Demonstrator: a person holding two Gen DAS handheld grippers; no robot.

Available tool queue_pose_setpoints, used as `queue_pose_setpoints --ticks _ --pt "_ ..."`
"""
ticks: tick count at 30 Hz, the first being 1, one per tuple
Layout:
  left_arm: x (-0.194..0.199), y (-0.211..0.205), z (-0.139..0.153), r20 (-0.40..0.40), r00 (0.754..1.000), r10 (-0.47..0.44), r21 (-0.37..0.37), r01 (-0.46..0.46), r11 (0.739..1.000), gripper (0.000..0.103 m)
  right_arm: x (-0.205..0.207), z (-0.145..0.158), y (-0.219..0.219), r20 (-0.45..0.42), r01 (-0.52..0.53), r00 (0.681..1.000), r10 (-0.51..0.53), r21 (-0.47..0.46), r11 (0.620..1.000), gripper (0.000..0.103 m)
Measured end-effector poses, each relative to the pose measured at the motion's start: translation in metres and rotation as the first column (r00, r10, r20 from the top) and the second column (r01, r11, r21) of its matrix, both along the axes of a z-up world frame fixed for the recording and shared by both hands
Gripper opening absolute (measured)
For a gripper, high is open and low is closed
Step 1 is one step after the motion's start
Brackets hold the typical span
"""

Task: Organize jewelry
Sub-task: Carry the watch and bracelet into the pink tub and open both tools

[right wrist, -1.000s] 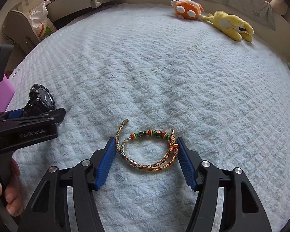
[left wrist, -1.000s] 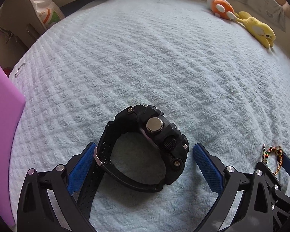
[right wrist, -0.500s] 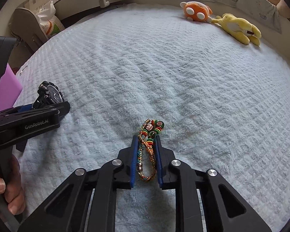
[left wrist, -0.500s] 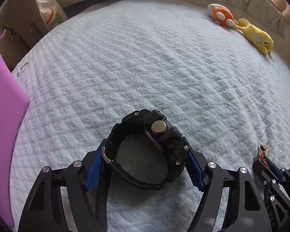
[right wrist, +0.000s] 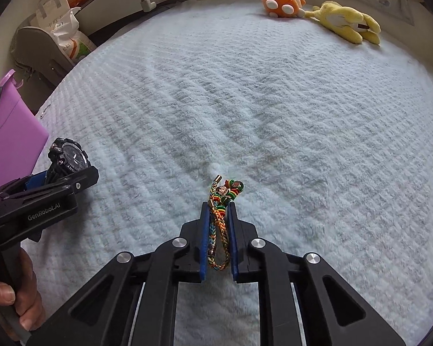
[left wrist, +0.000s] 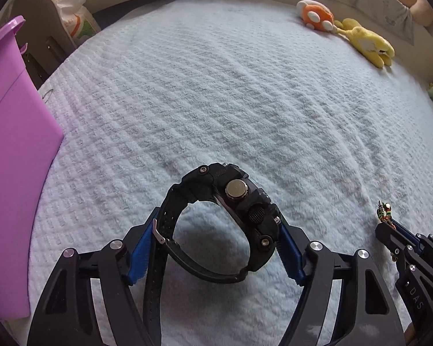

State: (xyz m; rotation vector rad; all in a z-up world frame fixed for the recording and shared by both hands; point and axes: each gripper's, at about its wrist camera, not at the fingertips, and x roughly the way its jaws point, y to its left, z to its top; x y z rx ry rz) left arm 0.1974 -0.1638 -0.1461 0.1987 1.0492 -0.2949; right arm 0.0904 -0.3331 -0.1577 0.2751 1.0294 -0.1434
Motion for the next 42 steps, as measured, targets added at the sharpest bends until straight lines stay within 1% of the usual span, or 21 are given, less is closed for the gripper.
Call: queue_pose_setpoints --ticks 4,6,9,12,17,22,24,28,32,35,37,39,42 --pt "-0.028 -0.003 0.021 -0.009 1.000 -0.017 -0.008 0.017 1.000 0.071 -0.024 0.019 0.002 -0.015 0.002 1.000 -0.001 0.019 1.000 0.012" --pt "-0.044 -0.002 0.036 -0.013 1.000 -0.017 -0.017 0.017 1.000 0.071 -0.037 0.033 0.003 -0.023 -0.003 1.000 0.003 0.027 1.000 0.012" --pt "-0.069 0.000 0.064 -0.016 1.000 -0.012 -0.023 0.012 1.000 0.071 -0.059 0.060 0.004 -0.030 -0.014 0.999 0.015 0.033 0.999 0.012" --pt "-0.091 0.007 0.101 -0.021 1.000 0.006 -0.022 -0.007 1.000 0.071 -0.078 0.094 0.007 -0.032 -0.037 0.999 0.038 0.041 0.998 0.012" --pt "-0.117 0.035 0.166 -0.033 0.996 0.078 -0.024 -0.079 0.997 0.071 -0.099 0.156 0.020 -0.014 -0.101 0.995 0.102 0.075 0.992 0.012" --pt "-0.134 0.084 0.225 -0.004 0.979 0.201 -0.028 -0.202 0.979 0.071 -0.102 0.211 0.052 0.019 -0.235 0.972 0.234 0.099 0.967 0.012" --pt "-0.137 0.109 0.245 0.003 0.968 0.251 -0.036 -0.251 0.967 0.071 -0.096 0.229 0.069 0.033 -0.284 0.959 0.282 0.103 0.953 0.012" --pt "-0.137 0.159 0.275 0.035 0.944 0.328 -0.021 -0.328 0.944 0.071 -0.077 0.264 0.107 0.081 -0.358 0.933 0.350 0.127 0.925 0.012" --pt "-0.124 0.210 0.293 0.047 0.921 0.388 -0.019 -0.387 0.922 0.071 -0.050 0.286 0.150 0.111 -0.396 0.918 0.382 0.158 0.905 0.012" --pt "-0.106 0.248 0.299 0.058 0.910 0.411 -0.014 -0.411 0.912 0.072 -0.026 0.296 0.188 0.122 -0.413 0.910 0.396 0.165 0.896 0.012" --pt "-0.093 0.269 0.297 0.053 0.907 0.418 -0.006 -0.418 0.908 0.072 -0.009 0.298 0.213 0.119 -0.420 0.907 0.405 0.164 0.893 0.012" --pt "-0.076 0.291 0.294 0.041 0.906 0.421 -0.001 -0.422 0.907 0.072 0.010 0.300 0.241 0.114 -0.424 0.905 0.409 0.180 0.888 0.012" --pt "-0.052 0.319 0.285 0.033 0.910 0.413 0.008 -0.413 0.911 0.072 0.040 0.295 0.283 0.094 -0.434 0.901 0.424 0.173 0.884 0.012"
